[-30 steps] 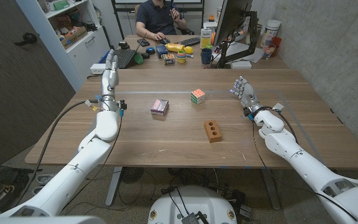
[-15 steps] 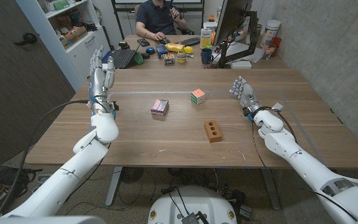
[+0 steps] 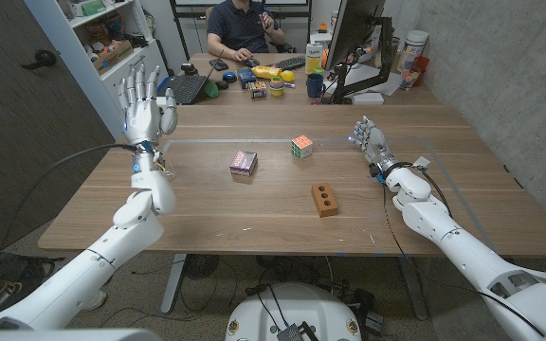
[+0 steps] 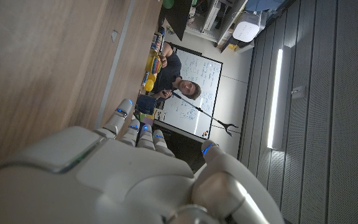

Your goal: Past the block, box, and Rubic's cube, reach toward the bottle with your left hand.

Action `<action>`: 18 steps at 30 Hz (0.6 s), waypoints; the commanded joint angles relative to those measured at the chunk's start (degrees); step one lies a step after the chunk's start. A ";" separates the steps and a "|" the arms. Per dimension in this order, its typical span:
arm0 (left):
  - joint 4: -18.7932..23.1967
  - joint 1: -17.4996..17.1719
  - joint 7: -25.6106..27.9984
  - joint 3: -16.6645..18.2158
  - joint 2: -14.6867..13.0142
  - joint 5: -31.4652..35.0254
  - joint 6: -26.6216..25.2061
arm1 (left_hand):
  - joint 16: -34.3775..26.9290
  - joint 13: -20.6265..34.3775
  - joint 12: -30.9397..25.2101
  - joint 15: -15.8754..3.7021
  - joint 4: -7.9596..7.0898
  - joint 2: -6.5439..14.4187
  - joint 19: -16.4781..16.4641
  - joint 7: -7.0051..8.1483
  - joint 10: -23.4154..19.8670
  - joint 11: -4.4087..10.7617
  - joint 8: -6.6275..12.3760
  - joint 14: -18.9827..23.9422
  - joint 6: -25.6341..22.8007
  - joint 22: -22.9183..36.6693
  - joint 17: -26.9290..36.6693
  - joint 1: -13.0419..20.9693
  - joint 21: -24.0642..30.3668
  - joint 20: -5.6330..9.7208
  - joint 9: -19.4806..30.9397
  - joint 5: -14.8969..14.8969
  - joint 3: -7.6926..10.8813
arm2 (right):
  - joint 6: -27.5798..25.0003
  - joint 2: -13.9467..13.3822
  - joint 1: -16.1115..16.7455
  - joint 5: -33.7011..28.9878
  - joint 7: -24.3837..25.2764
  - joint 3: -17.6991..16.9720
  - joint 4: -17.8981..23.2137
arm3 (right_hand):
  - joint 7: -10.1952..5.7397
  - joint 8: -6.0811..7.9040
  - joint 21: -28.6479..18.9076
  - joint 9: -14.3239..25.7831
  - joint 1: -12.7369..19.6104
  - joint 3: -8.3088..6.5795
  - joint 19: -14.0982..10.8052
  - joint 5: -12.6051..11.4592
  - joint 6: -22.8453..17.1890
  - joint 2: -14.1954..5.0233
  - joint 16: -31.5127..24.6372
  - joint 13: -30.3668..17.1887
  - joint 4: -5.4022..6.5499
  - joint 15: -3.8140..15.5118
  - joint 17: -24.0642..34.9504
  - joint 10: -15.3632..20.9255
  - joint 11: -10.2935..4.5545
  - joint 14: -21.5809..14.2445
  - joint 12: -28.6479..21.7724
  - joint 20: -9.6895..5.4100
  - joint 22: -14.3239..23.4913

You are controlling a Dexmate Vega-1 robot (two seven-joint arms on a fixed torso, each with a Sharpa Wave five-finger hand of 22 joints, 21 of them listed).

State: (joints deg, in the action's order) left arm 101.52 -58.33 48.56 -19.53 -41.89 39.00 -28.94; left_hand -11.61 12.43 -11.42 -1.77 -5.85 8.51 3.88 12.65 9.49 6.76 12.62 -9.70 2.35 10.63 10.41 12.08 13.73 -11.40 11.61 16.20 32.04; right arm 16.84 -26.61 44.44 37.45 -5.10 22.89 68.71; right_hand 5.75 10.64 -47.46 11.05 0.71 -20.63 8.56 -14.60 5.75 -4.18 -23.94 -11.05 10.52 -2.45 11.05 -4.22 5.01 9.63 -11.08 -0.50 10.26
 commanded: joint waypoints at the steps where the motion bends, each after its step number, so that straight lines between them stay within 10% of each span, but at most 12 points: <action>1: 0.84 4.15 -11.01 -6.93 -5.61 7.76 -17.10 | 0.17 0.27 0.34 -0.11 3.65 -2.07 -1.19 0.20 1.89 0.74 -0.43 -3.68 1.41 -0.24 0.07 1.98 -0.69 -0.99 0.31 -0.93 -0.20 | 0.78 0.00 0.56 -0.41 0.72 -0.12 0.66 | 0.34 0.27 0.14 0.15 -0.23 0.19 0.50 -0.21 0.01 -4.93 -0.11 -0.14 0.08 -0.16 0.22 0.02 0.46 3.22 -0.25 0.02 0.20; 18: -0.59 8.99 -24.85 -12.23 -10.31 2.71 -17.88 | -1.82 -0.77 -0.39 1.64 10.01 -9.07 -7.92 0.15 0.83 1.06 -0.85 1.29 3.78 -0.49 0.03 3.29 -0.93 -0.87 0.06 0.09 -3.69 | 1.66 0.95 0.37 -0.95 1.23 0.31 0.37 | 0.28 0.27 0.29 0.15 -0.36 0.72 0.34 -0.19 0.07 -4.44 -0.15 -0.14 0.02 -0.42 0.18 0.38 0.58 2.84 -0.36 0.29 0.20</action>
State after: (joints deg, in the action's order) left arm 102.19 -52.75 32.35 -27.80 -49.53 43.60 -45.04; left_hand -12.98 11.71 -11.26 -0.12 3.65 0.15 -3.05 12.60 9.67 7.62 11.85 -9.04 5.66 10.12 10.38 15.11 12.46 -12.16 11.60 15.92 28.49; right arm 17.88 -26.07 44.78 36.89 -4.41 22.99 69.13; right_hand 5.74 10.64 -47.24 11.05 0.71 -20.14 8.56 -14.60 5.74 -4.18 -23.94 -11.04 10.38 -2.45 11.05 -3.98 5.24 9.63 -11.08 -0.50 10.26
